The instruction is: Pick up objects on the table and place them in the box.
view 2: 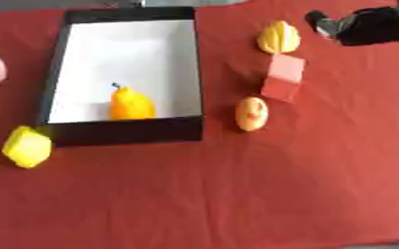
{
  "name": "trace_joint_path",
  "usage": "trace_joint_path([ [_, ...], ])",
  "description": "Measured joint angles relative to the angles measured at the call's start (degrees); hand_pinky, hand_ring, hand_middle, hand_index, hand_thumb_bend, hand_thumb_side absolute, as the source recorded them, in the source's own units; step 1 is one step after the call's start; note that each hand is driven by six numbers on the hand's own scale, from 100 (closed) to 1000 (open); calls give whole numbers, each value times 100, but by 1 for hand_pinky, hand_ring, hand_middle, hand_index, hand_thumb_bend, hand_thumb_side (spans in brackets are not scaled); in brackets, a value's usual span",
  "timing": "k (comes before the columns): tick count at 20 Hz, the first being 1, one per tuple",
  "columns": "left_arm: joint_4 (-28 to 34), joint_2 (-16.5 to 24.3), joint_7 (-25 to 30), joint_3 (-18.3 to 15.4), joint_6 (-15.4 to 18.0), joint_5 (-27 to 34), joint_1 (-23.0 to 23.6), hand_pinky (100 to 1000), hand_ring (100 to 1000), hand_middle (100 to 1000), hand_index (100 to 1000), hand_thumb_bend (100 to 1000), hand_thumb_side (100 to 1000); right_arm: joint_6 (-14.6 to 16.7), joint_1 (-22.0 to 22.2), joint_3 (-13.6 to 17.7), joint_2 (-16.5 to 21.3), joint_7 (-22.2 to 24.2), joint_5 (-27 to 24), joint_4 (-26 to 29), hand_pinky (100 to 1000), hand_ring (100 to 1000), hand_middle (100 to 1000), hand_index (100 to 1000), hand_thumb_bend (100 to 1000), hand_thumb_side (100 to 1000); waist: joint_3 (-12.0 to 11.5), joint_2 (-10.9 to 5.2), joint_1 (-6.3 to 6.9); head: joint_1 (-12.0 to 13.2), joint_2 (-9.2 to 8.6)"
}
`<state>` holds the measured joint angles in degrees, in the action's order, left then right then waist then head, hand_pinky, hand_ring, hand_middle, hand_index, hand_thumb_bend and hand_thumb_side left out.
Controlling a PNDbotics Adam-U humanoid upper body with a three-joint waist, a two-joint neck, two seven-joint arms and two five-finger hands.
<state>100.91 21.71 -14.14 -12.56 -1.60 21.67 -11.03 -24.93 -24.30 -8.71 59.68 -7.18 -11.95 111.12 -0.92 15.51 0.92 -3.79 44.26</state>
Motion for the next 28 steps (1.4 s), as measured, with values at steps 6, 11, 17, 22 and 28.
trace_joint_path([
  [6,0,0,-9,-1,8,0,2,640,817,840,797,354,872,18,37,1,0,8,-15,-1,975,942,923,915,413,100,-17,0,1,382,0],
  [11,0,0,-9,-1,8,0,-1,640,818,840,797,353,873,42,68,-3,1,99,15,-1,974,945,924,912,414,100,-27,0,-2,489,0],
  [17,0,0,-3,0,2,0,-3,641,818,840,797,351,875,139,59,-179,10,574,270,-198,970,941,916,906,419,100,-55,0,-19,426,0],
  [22,0,0,12,2,-13,0,-6,641,818,840,797,349,878,272,-57,-419,10,1020,521,-604,969,942,915,905,419,100,-73,0,-20,353,0],
  [28,0,0,20,5,-21,0,-6,641,818,841,797,347,880,427,-209,-659,5,1340,714,-1000,969,943,914,903,418,100,-92,0,-33,289,0],
])
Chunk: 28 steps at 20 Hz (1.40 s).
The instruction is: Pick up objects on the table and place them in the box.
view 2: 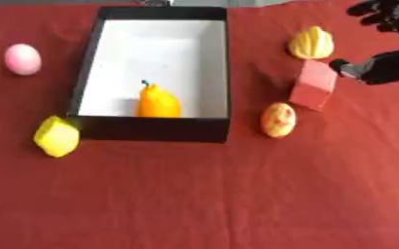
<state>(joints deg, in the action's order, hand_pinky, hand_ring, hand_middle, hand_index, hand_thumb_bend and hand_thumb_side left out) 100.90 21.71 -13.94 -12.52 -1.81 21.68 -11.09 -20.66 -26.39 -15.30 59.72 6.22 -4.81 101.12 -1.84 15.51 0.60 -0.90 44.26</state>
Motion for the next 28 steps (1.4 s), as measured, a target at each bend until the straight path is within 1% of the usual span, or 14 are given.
trace_joint_path([
  [4,0,0,11,1,-11,0,-1,641,818,841,796,345,884,114,-77,-114,-22,169,53,-145,970,944,914,899,413,100,-12,0,-1,-4,0],
  [9,0,0,23,1,-23,0,-1,642,818,841,796,345,886,285,-134,-199,-58,374,53,-181,970,937,907,892,412,100,-25,0,-3,4,0],
  [13,0,0,31,1,-31,0,-1,642,818,841,796,345,887,297,-139,-225,-67,422,-74,-199,971,934,906,892,411,100,-27,0,-6,15,0],
  [19,-3,0,46,2,-46,-1,-2,642,818,841,796,344,889,280,-201,-344,-105,495,-333,-310,974,941,906,895,418,105,-51,3,-17,24,0],
  [28,-33,-1,55,5,-54,-1,-2,643,817,840,796,341,892,447,-336,-511,-218,705,-283,-681,973,937,904,894,424,120,-62,12,-23,-2,0],
])
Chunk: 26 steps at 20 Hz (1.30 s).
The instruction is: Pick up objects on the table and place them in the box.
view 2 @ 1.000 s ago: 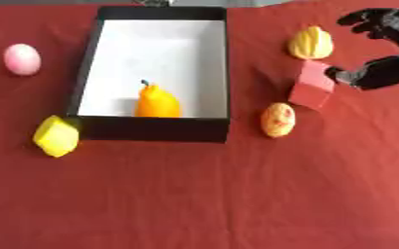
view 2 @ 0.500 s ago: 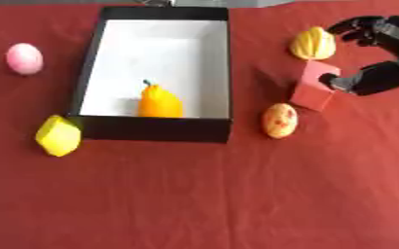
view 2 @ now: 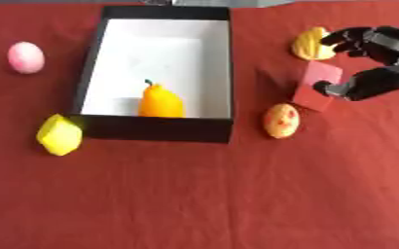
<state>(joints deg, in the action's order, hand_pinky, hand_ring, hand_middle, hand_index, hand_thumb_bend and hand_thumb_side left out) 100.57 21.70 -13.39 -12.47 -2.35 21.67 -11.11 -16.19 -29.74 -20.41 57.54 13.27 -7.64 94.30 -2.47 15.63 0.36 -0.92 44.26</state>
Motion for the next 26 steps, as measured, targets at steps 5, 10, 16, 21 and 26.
trace_joint_path([
  [5,-1,0,13,17,-12,0,-2,643,817,839,795,339,894,89,-55,-83,-69,131,79,-210,973,938,905,894,424,122,-7,17,5,-17,0],
  [10,-2,-1,17,28,-16,0,-2,644,817,838,795,337,897,115,-104,-91,-119,181,87,-346,974,939,905,895,426,128,-11,22,6,-17,0],
  [16,-2,-16,20,29,-17,0,-3,644,817,836,792,334,897,156,-158,-157,-150,289,154,-525,974,941,905,895,426,134,-34,34,6,-23,0],
  [21,-2,-40,21,30,-16,0,-8,645,817,836,792,332,900,208,-212,-204,-237,406,239,-686,973,940,904,895,427,137,-45,67,11,-39,0],
  [26,-2,-44,23,31,-17,0,-10,645,817,834,789,329,901,239,-256,-240,-262,487,305,-798,970,938,900,895,426,141,-49,71,11,-52,0],
])
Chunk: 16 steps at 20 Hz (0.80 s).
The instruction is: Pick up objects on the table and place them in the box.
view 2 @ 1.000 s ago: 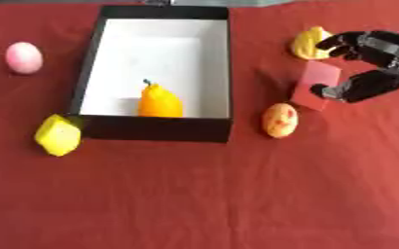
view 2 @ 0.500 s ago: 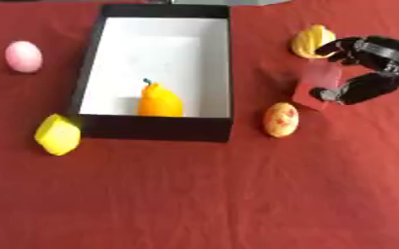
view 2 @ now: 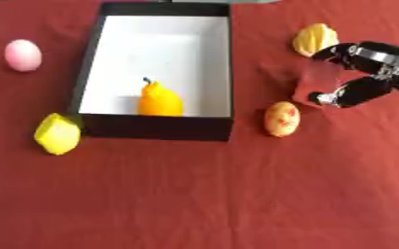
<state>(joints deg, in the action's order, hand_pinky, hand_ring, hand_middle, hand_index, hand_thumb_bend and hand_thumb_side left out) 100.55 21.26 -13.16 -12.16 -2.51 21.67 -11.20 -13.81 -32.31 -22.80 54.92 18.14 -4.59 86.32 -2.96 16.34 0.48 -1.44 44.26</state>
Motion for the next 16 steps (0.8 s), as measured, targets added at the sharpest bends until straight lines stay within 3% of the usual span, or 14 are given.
trace_joint_path([
  [14,-2,-1,13,0,-10,-4,-1,647,817,830,784,323,906,-67,-177,-55,-132,28,161,-270,903,801,801,848,392,100,-22,0,-21,-14,0],
  [16,-2,-2,17,0,-14,-9,-1,647,817,828,782,318,908,-91,-173,-56,-134,-11,172,-270,890,727,773,826,359,100,-22,0,-21,-13,0],
])
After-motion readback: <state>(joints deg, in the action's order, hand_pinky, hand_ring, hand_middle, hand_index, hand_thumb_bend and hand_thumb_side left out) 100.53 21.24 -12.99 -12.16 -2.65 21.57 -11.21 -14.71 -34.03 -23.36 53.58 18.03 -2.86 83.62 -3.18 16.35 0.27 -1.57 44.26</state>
